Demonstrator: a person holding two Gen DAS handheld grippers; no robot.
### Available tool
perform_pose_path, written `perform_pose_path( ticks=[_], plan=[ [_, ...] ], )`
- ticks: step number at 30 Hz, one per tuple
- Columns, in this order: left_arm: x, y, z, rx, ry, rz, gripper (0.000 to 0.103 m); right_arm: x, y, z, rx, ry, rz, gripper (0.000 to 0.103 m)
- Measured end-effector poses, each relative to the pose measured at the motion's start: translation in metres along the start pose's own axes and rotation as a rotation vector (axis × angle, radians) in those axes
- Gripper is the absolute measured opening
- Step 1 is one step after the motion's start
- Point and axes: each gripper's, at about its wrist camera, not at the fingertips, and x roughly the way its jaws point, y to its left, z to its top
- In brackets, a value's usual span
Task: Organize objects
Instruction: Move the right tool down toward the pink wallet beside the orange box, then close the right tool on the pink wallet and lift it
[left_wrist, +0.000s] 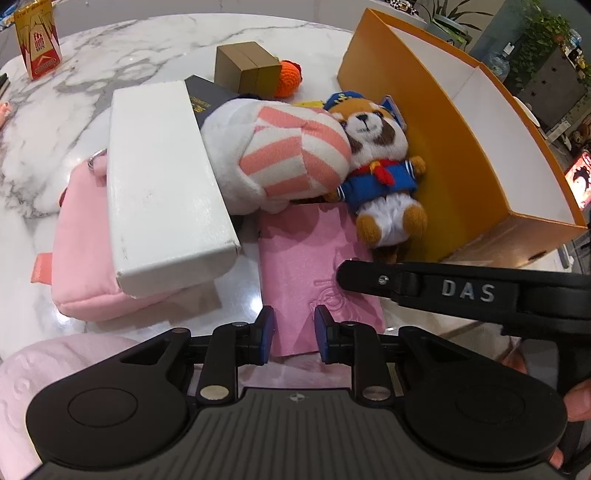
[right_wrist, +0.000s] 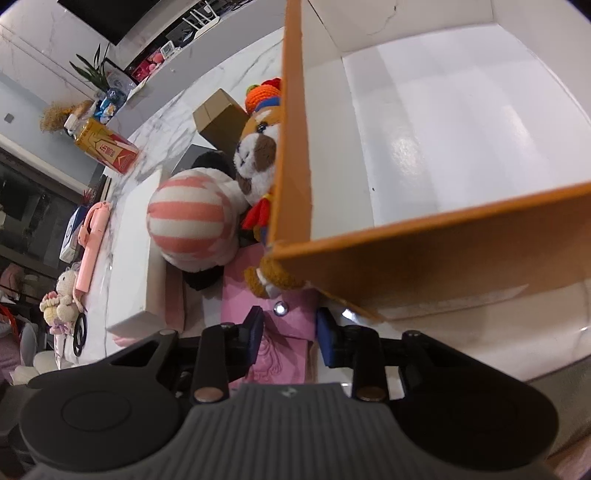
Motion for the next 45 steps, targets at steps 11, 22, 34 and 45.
perform_pose_path(
  ticks=[11,22,34,45],
  plan=[
    [-0.02,-0.011,-0.017,0.022,-0.026,-0.057,0.009,-0.046,0.005,-0.017,-0.035,-0.01,0.07,0.0],
    [-0.026,-0.015,-0.016,0.045,-0.061,0.048,0.016,-0.03,-0.002,-0.029,-0.006,-0.026,0.0,0.03],
    [-0.002,0.0,-0.011,-0.015,0.019,-0.01,0.03,-0.001,-0.02,-0.024,0.13,0.072,0.06,0.021],
    [-0.008,-0.012,-0.035,0.029,0.015,-0.069,0.025,-0.027,-0.03,-0.038,0.145,0.074,0.034,0.011]
  ],
)
